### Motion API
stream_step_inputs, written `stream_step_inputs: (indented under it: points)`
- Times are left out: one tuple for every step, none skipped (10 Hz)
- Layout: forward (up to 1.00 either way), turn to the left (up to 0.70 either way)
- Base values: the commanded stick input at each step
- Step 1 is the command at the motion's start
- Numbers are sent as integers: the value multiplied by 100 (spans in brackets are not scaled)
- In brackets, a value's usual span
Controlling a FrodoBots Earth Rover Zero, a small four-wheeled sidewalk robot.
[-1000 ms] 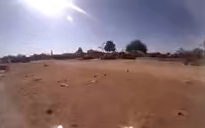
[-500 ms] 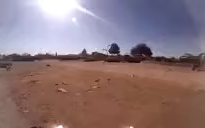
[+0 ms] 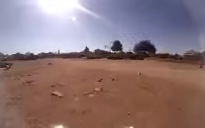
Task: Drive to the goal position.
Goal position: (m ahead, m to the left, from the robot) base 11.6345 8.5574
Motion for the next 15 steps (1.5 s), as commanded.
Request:
stream_step_inputs:
  points:
    - [70, 2]
    - [70, 2]
    - [70, 3]
    - [70, 35]
    - [70, 35]
    - [70, 32]
    - [70, 19]
    - [70, 5]
    - [70, 1]
    - [70, 1]
    - [70, 2]
    - [70, 1]
    - [70, 0]
    - [70, 0]
    - [70, 0]
